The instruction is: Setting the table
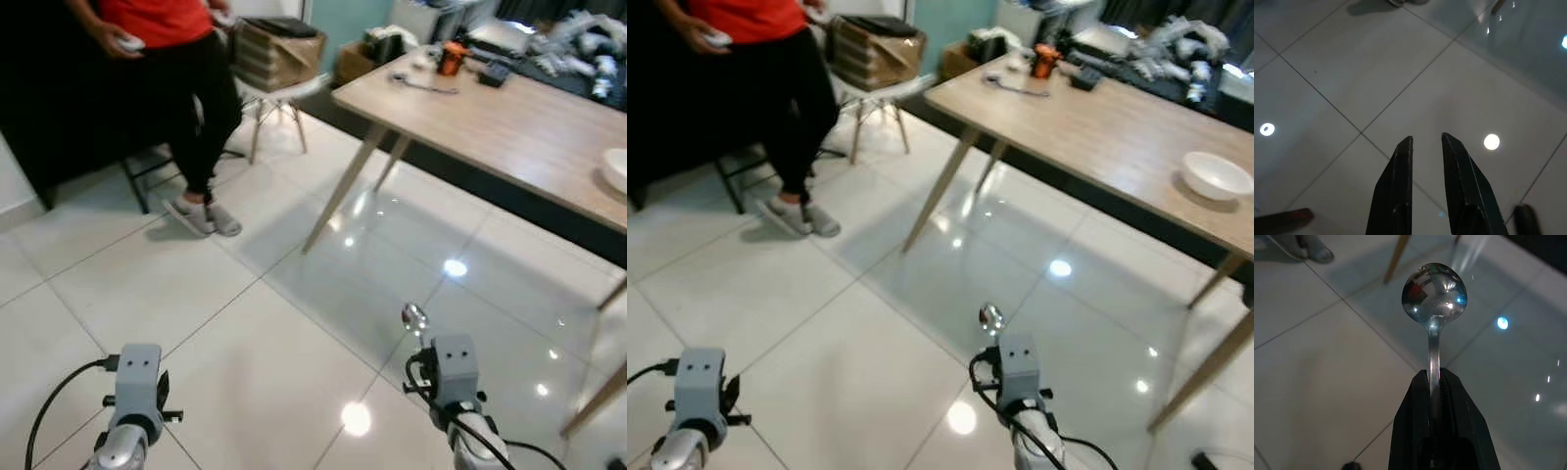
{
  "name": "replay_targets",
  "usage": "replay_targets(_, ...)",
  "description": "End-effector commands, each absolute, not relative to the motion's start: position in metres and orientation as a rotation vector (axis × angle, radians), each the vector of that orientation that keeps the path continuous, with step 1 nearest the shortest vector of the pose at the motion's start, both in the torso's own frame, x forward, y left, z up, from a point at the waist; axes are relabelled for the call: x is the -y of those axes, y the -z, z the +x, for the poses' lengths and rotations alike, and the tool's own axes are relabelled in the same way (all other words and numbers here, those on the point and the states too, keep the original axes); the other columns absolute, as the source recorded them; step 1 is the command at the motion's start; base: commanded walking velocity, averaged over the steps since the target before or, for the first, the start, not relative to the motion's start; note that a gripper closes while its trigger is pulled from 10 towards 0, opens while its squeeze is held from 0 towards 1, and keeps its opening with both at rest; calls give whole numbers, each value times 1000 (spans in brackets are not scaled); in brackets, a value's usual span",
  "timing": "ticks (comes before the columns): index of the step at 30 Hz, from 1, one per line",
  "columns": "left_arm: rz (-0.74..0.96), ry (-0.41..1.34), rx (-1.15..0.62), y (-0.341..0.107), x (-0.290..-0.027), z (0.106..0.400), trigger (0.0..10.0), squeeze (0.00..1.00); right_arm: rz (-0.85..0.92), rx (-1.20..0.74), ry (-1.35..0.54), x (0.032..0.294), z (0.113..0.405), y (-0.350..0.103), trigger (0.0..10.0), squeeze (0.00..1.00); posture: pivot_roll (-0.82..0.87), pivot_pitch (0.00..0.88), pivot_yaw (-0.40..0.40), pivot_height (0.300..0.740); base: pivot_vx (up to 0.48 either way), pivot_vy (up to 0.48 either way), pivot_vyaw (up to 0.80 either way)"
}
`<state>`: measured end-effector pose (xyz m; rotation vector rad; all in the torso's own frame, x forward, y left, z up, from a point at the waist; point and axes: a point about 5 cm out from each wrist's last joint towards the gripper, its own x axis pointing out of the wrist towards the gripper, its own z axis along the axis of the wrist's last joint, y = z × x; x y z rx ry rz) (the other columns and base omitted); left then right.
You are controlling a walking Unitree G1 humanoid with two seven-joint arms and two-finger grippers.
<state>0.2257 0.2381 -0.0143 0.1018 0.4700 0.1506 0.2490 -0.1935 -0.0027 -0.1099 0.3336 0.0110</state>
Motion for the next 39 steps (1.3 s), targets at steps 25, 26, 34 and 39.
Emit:
replay_targets(25,146,-98,-441,5,-242,238,10000,0,-78,-254,30,186,269,-8,9961,0,1,7,93,740,0,0,-776)
replay_targets(26,146,-98,-441,5,-242,238,10000,0,-78,-253,30,186,270,-8,9961,0,1,7,93,740,0,0,-775)
replay_targets(34,88,-83,-240,-43,-232,268,10000,0,-4,-35,20,177,300,-59,9569,0,9,13,88,740,0,0,-779)
replay_targets(39,79,-62,-119,-76,-224,282,10000,0,42,97,18,171,314,-95,9569,0,15,13,88,740,0,0,-779)
